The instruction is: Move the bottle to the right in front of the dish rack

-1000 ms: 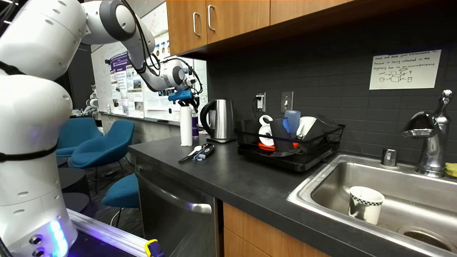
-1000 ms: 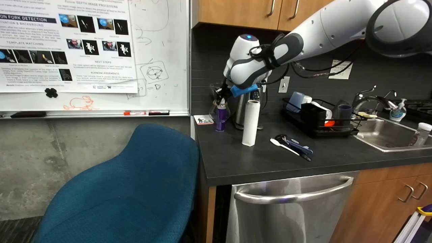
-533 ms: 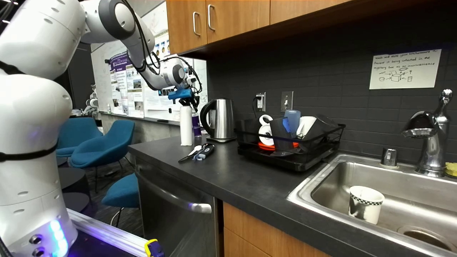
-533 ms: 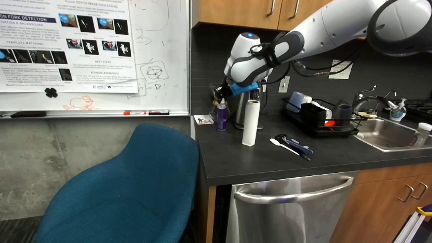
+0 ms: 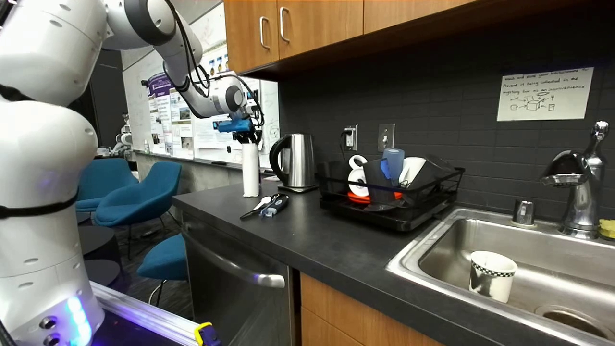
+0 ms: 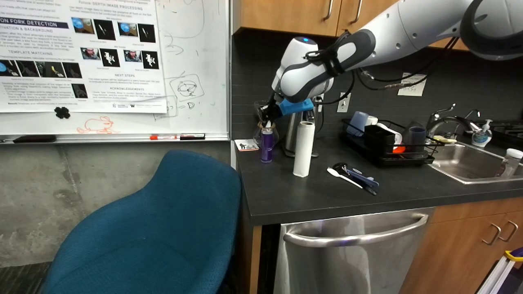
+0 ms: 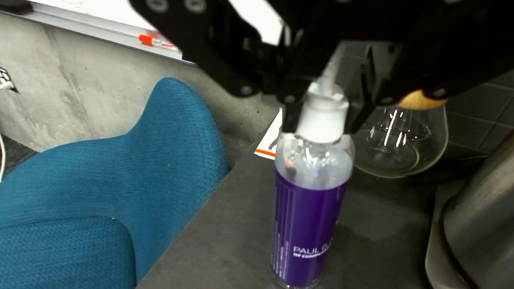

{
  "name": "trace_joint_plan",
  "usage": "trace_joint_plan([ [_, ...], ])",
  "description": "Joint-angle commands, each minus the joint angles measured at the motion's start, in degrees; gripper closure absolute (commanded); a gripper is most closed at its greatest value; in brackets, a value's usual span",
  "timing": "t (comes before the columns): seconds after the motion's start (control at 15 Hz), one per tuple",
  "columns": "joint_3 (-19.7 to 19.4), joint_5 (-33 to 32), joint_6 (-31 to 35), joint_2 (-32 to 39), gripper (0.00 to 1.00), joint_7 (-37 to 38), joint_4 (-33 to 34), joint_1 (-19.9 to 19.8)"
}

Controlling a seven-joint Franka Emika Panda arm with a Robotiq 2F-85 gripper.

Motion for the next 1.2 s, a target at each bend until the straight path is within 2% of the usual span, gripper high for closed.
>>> trace_joint_plan([
  [0.0, 0.8, 1.2, -0.7, -7.4, 0.92, -0.7, -7.2, 0.6],
  [0.73, 6.2, 6.8, -1.1, -22.7, 0.92, -6.0, -24.1, 0.2],
  [1.13, 8.3, 12.0, -1.0, -32.0, 0.92, -10.2, -34.4, 1.2],
])
